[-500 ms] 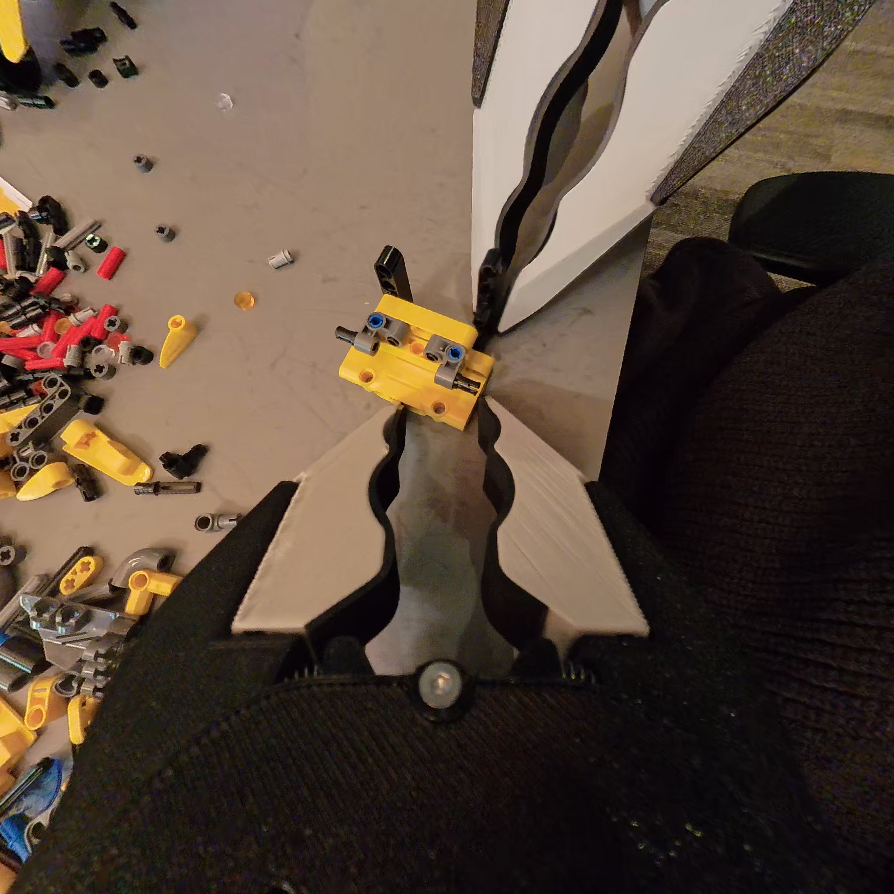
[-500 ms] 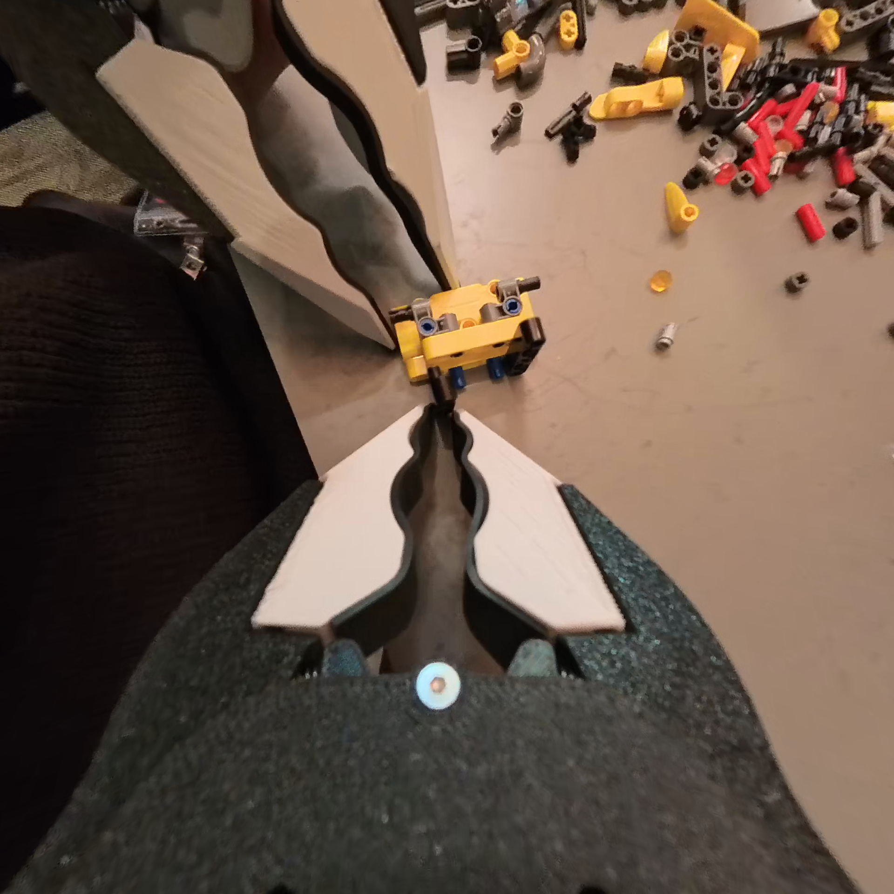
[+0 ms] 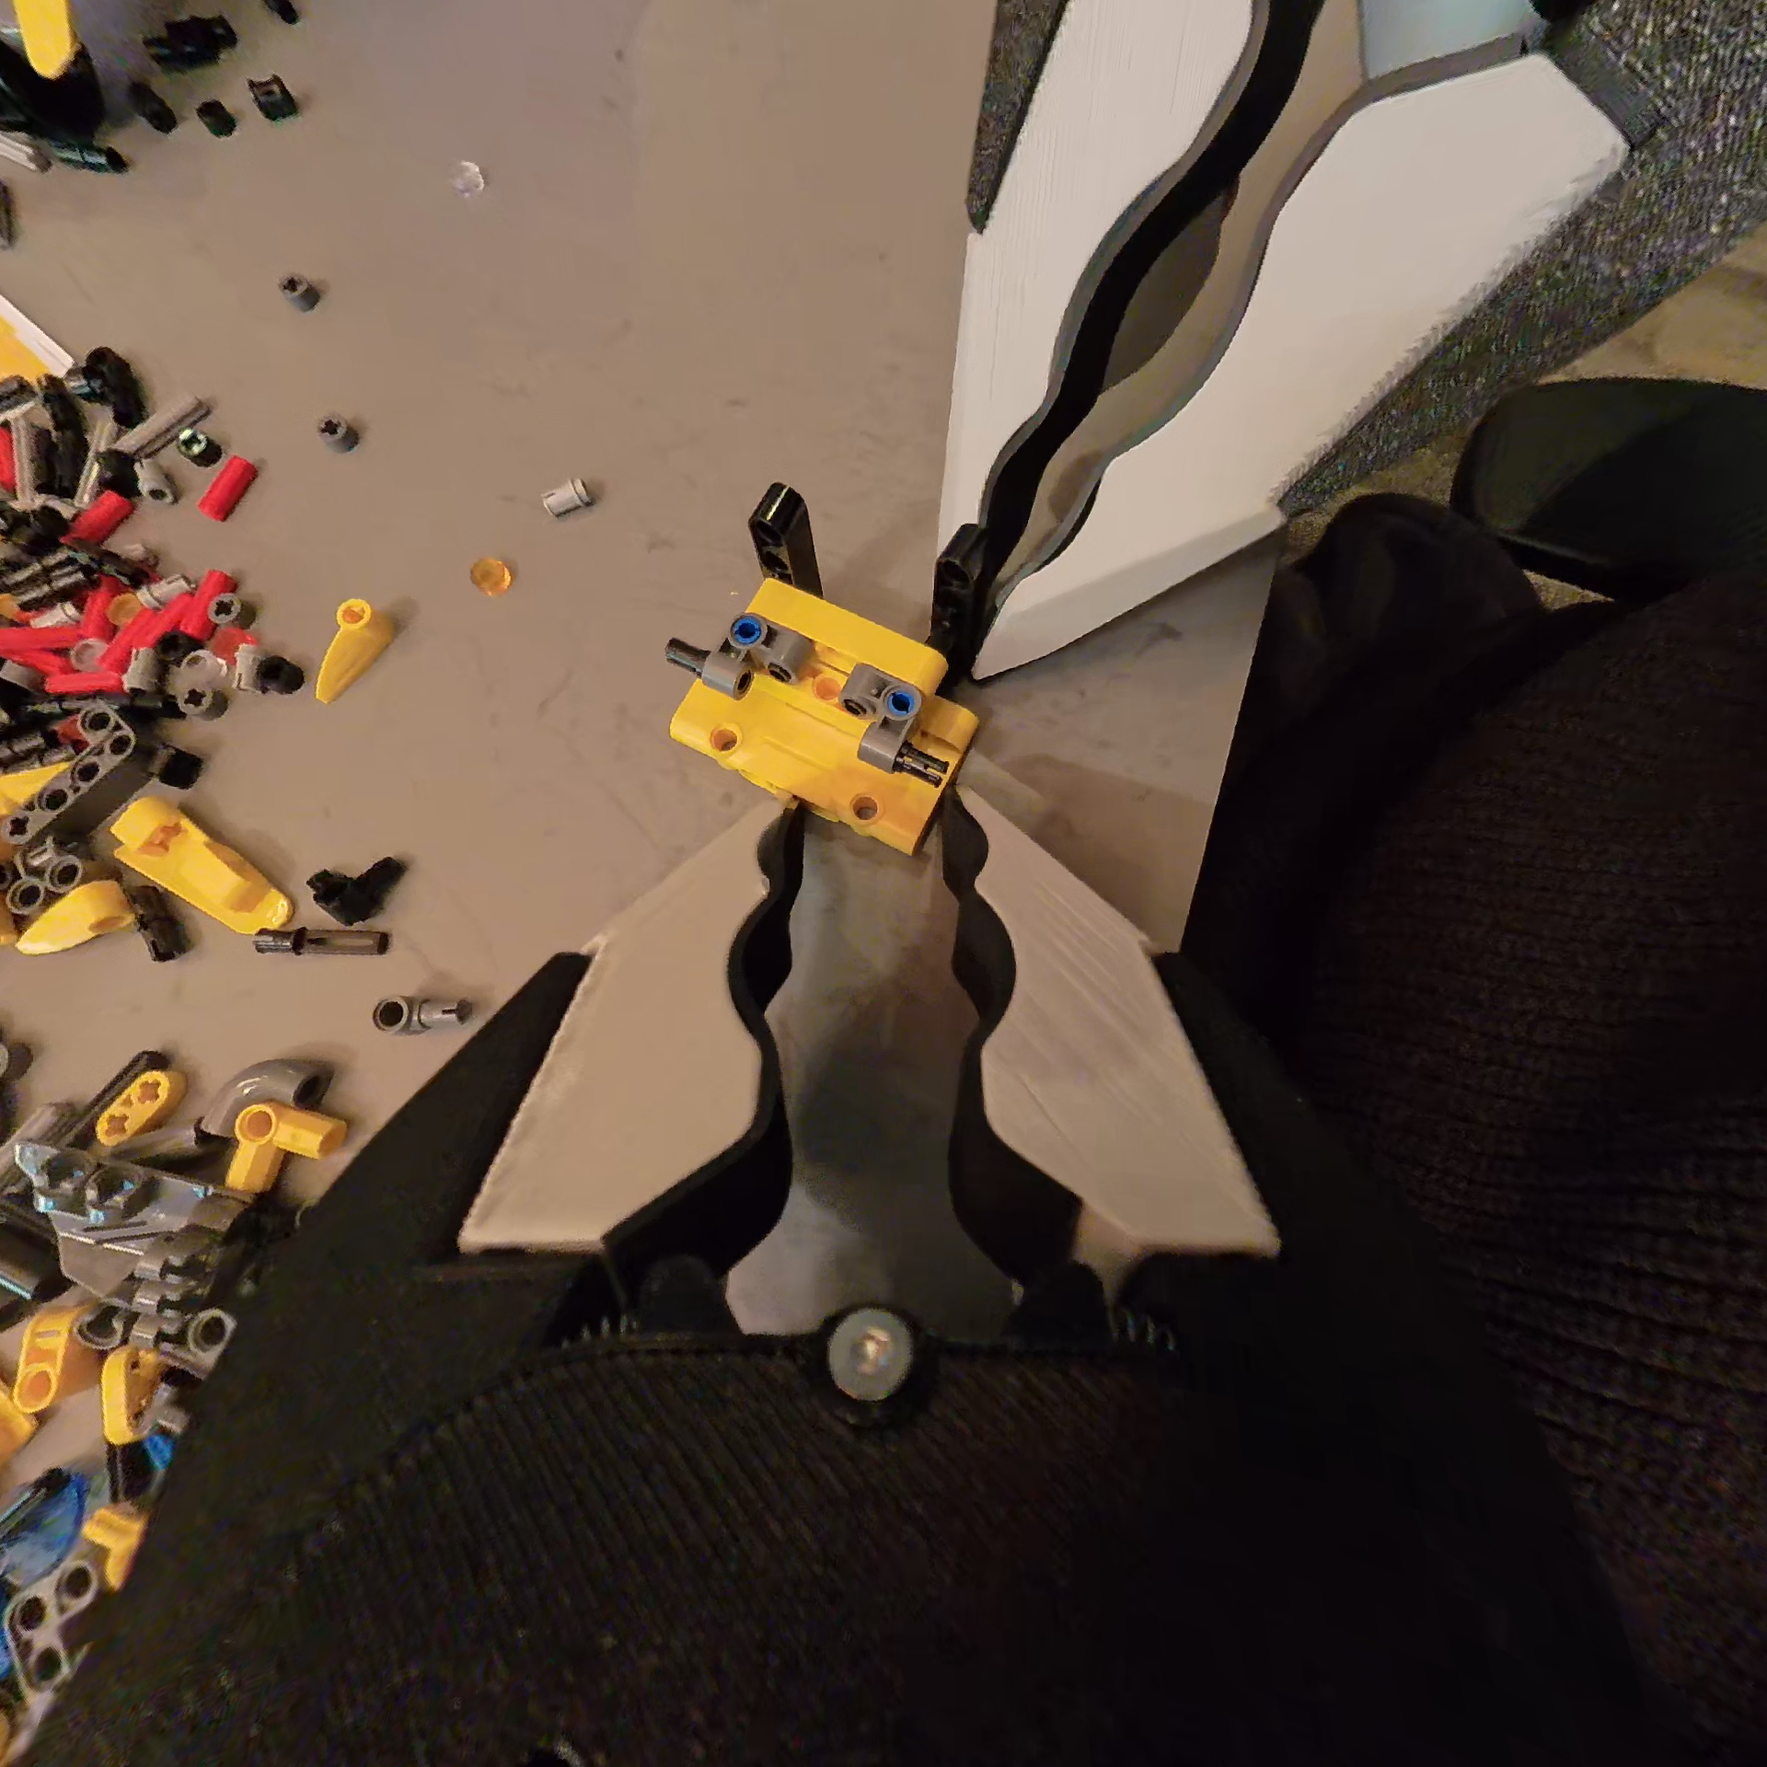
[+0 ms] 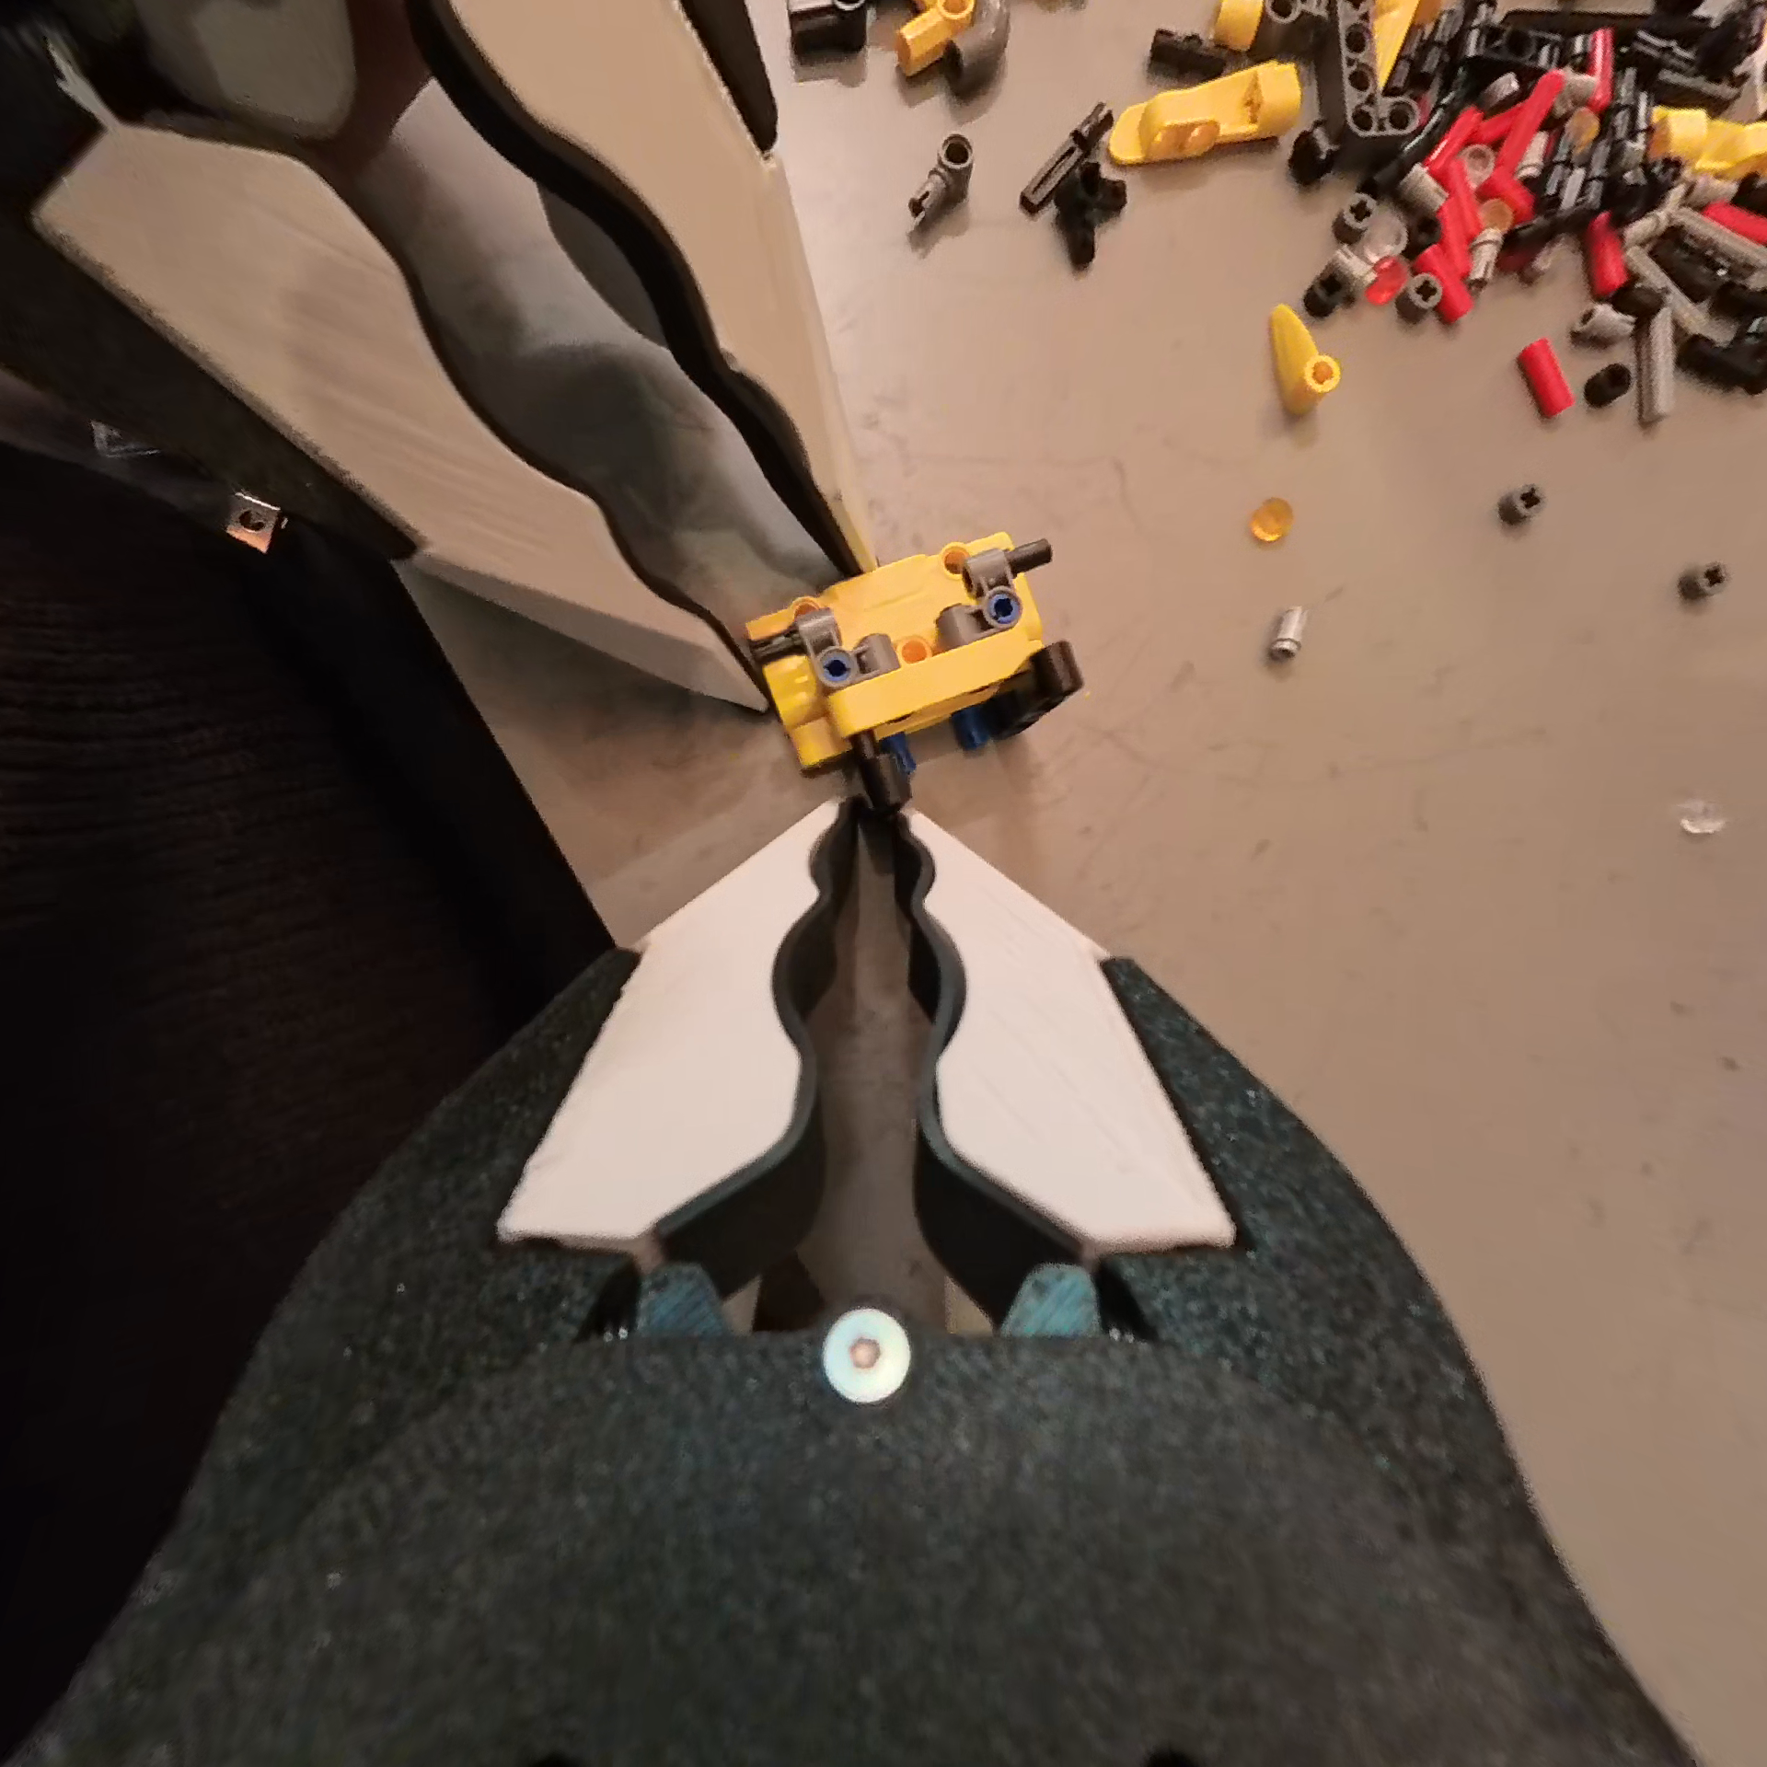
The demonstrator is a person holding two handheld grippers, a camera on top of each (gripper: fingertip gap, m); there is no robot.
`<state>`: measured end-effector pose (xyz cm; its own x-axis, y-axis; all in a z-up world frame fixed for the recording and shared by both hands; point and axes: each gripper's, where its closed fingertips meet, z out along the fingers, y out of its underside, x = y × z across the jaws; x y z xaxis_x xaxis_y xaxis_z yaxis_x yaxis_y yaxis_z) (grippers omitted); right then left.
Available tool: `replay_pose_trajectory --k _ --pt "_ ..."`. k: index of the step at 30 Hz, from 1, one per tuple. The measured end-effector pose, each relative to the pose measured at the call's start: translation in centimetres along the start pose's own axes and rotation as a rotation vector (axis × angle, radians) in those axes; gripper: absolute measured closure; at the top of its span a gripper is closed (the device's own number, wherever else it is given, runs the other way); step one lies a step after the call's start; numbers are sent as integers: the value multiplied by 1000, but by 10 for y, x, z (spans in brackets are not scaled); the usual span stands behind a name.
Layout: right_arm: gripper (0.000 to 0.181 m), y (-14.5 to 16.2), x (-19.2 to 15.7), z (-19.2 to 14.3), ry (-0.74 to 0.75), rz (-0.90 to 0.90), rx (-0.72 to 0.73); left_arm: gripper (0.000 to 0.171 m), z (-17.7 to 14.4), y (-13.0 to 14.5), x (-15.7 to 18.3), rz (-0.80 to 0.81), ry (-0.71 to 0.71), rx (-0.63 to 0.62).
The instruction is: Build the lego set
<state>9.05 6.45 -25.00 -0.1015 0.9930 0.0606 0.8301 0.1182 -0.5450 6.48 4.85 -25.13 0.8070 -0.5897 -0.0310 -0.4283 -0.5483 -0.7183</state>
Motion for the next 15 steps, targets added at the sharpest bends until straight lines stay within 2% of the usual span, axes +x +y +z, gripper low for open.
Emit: replay_pose_trajectory --k 11,15 --pt "175 -1 3 1 -12 66 37 144 0 0 0 21 -46 -1" --pt "175 -2 4 1 -29 91 97 144 0 0 0 22 -46 -1"
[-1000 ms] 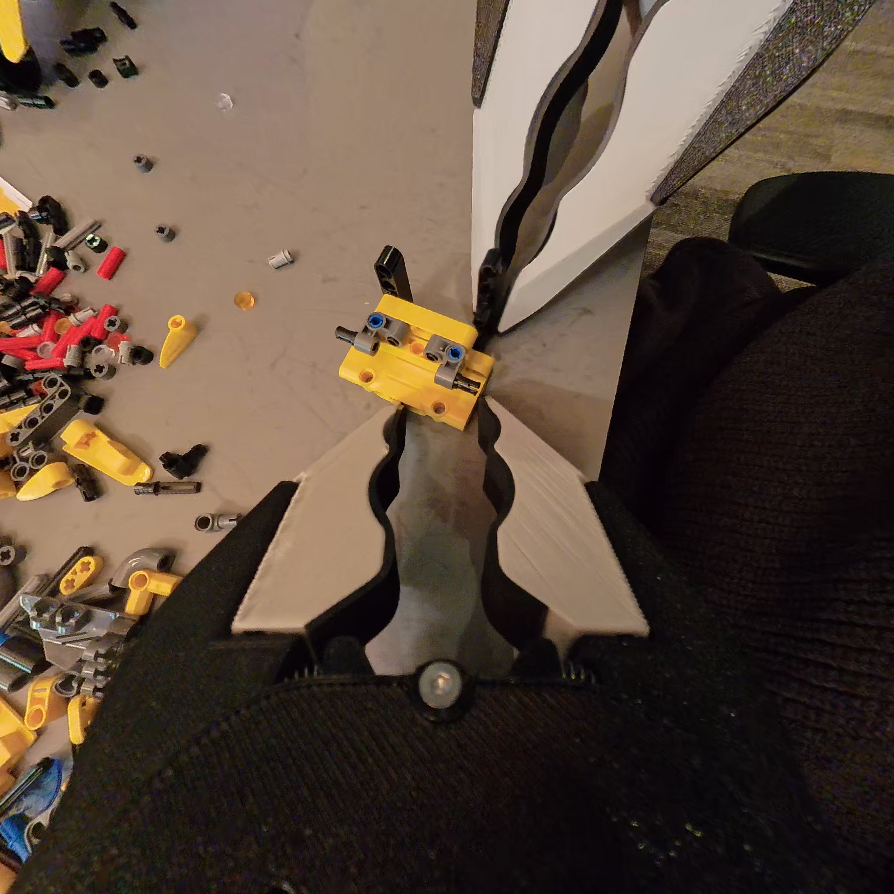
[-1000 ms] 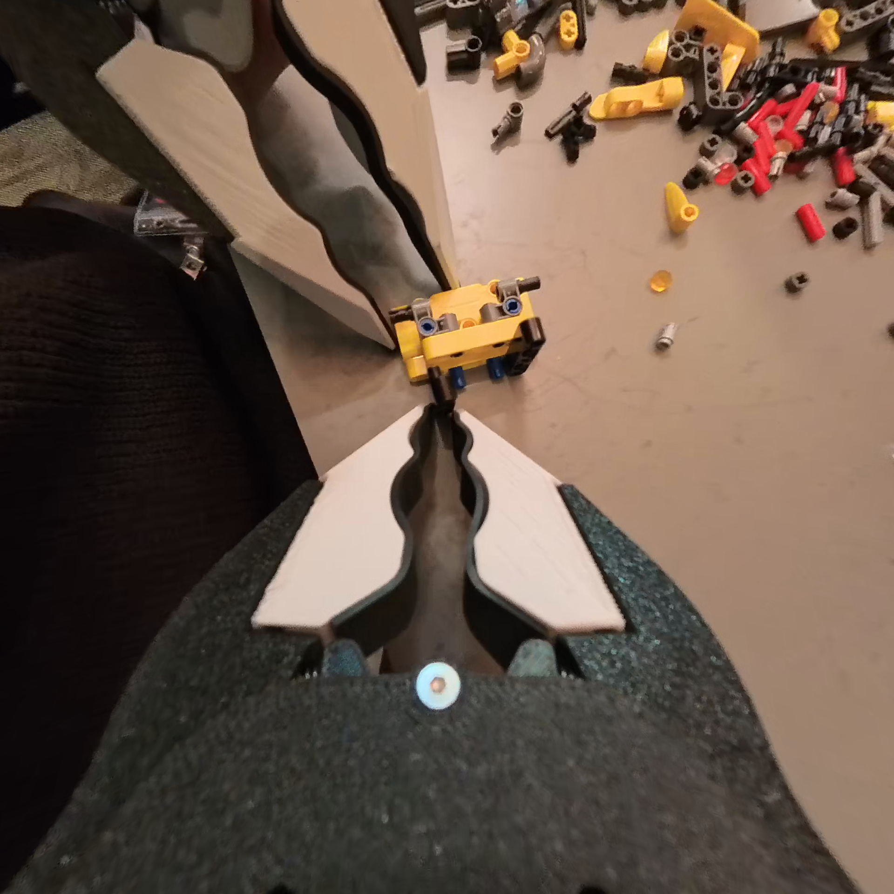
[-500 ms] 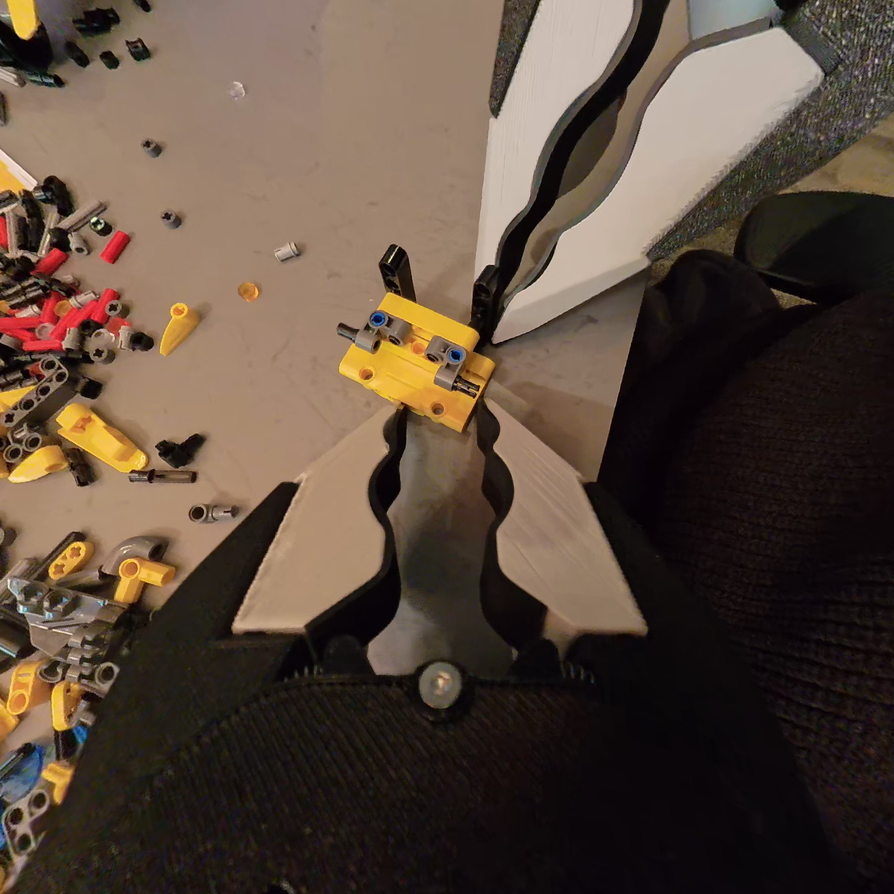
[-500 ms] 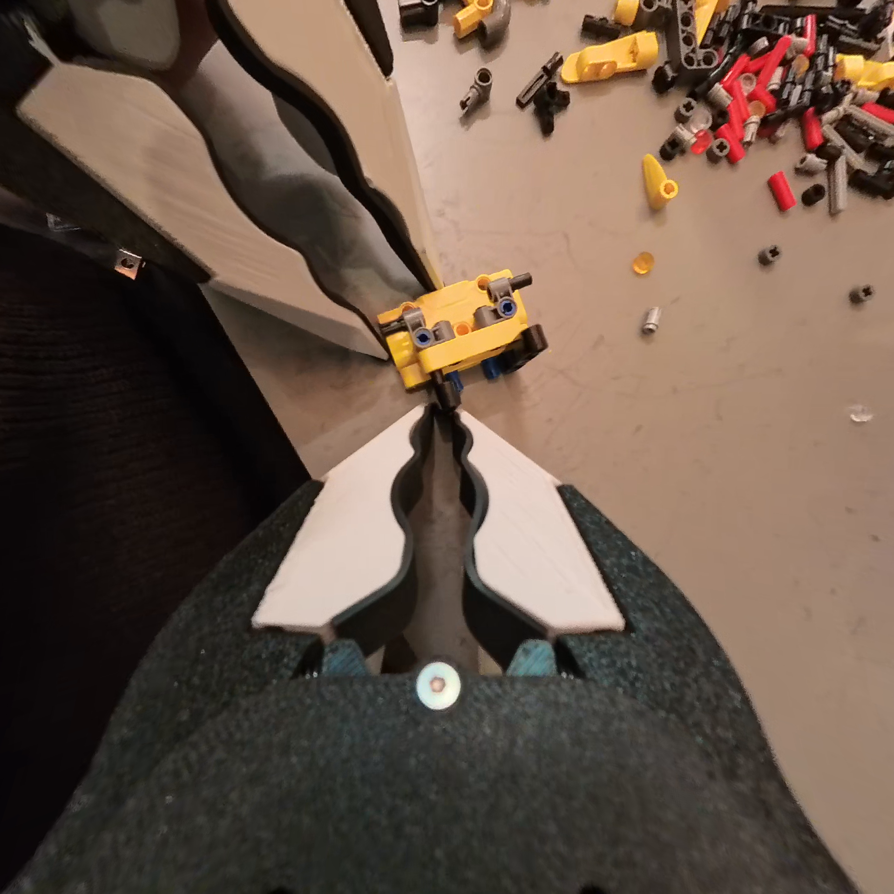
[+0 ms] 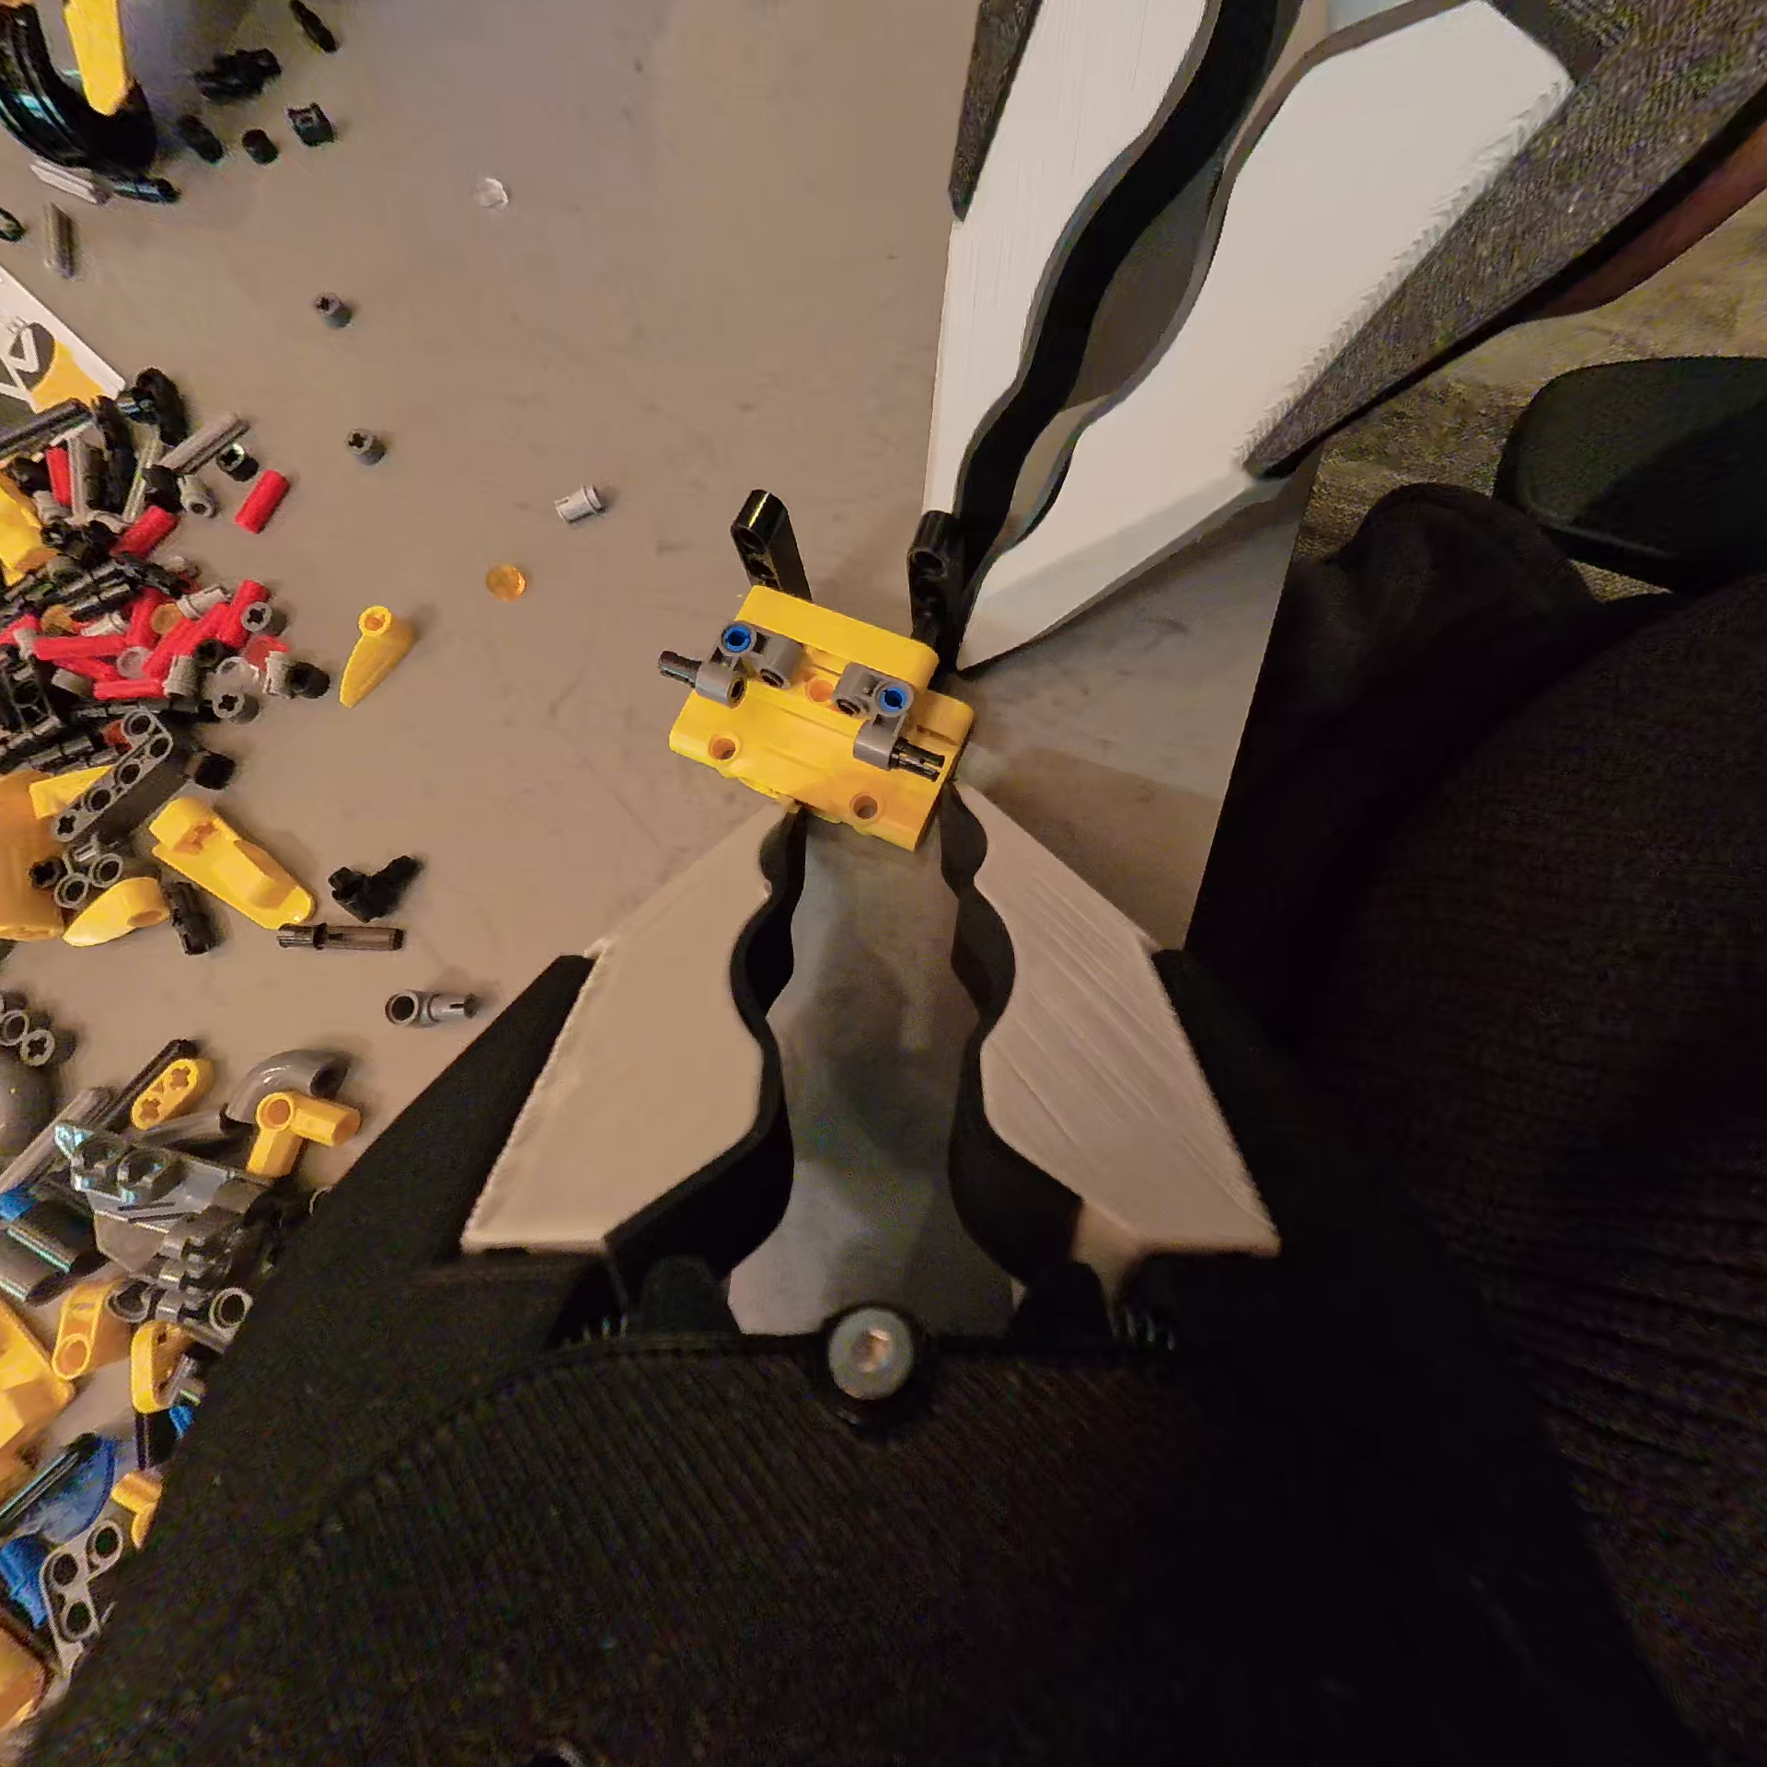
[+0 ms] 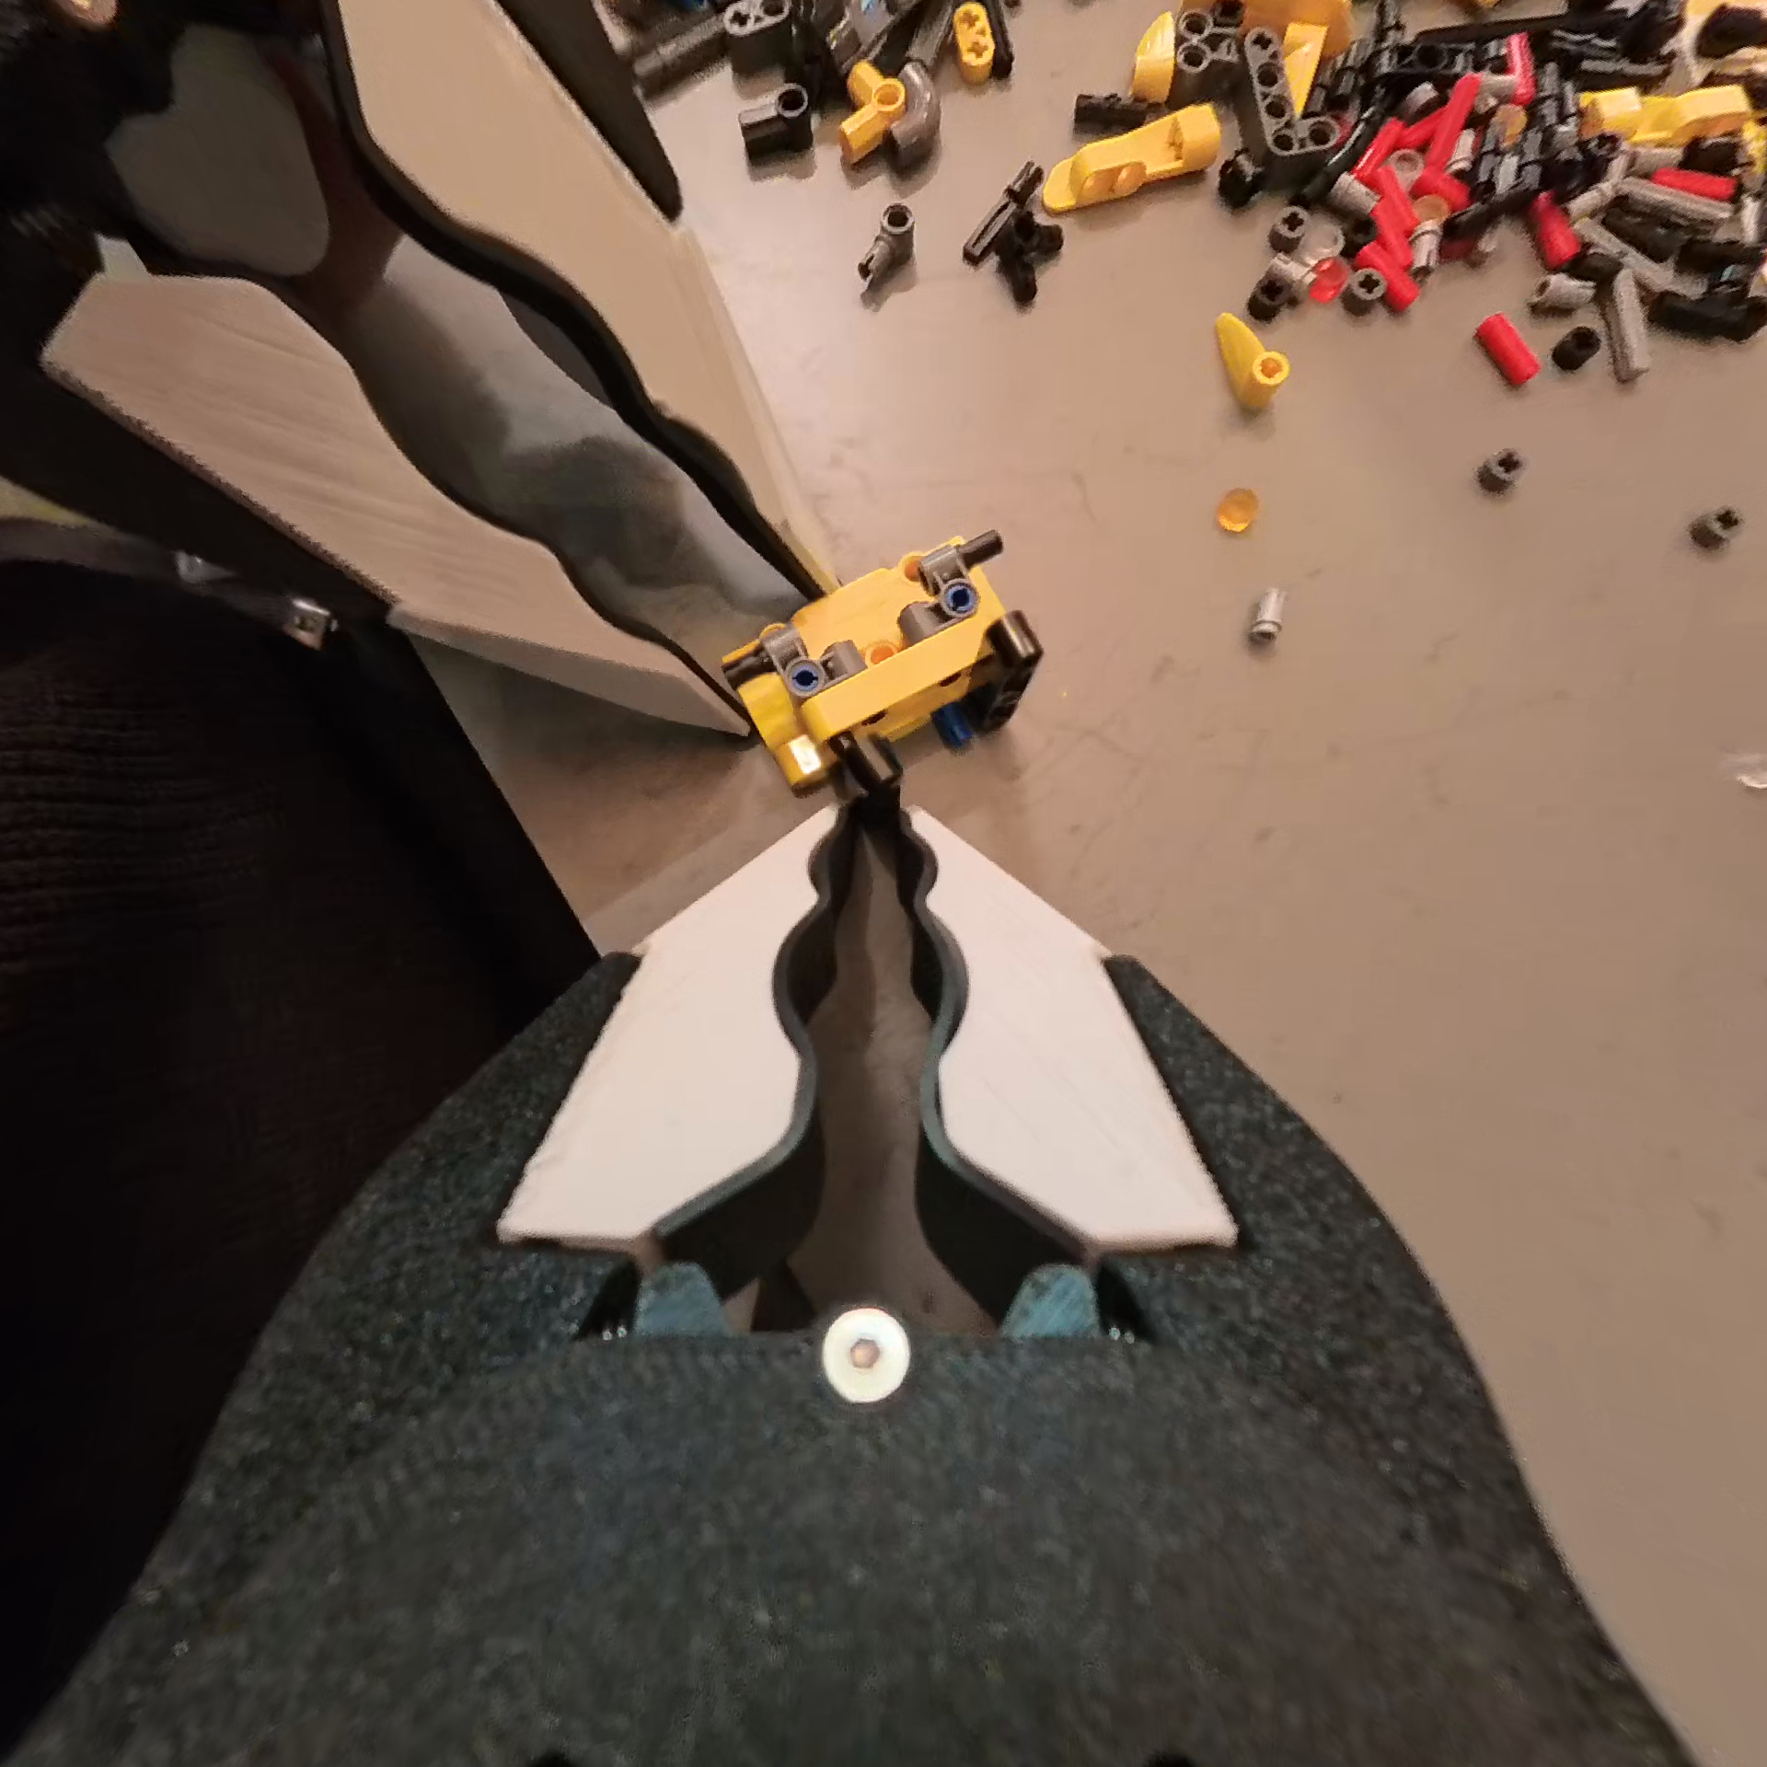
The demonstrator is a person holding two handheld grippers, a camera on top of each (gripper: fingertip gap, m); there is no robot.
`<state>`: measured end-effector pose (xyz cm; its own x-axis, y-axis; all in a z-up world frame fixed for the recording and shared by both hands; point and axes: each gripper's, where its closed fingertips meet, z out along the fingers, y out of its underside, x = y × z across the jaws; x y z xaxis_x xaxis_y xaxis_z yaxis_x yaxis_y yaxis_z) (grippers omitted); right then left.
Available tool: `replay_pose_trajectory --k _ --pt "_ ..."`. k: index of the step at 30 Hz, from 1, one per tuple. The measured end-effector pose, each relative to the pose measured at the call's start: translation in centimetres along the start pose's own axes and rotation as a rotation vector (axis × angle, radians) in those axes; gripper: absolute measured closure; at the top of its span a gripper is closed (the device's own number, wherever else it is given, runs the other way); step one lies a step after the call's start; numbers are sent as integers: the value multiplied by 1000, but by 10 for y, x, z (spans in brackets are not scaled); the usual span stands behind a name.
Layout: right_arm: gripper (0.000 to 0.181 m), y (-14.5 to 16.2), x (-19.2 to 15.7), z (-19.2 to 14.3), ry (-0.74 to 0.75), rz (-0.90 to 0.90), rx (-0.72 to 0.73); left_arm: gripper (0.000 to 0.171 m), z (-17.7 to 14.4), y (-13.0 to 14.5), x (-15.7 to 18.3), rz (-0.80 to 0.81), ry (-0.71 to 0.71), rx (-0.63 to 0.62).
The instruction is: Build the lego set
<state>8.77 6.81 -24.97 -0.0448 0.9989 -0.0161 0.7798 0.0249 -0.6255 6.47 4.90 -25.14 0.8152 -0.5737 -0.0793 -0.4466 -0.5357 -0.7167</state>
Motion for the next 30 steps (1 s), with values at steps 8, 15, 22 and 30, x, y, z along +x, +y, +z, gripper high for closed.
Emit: replay_pose_trajectory --k 8,15,22,30 --pt "174 -1 0 0 45 27 126 144 0 0 0 -9 5 0" --pt "174 -1 0 -1 -41 124 205 144 0 0 0 -19 -13 -1" --pt "174 -1 -1 -2 -17 62 217 143 0 0 0 -47 1 -3" --pt "170 0 -4 -3 -31 61 211 143 0 -1 0 -39 4 -2"
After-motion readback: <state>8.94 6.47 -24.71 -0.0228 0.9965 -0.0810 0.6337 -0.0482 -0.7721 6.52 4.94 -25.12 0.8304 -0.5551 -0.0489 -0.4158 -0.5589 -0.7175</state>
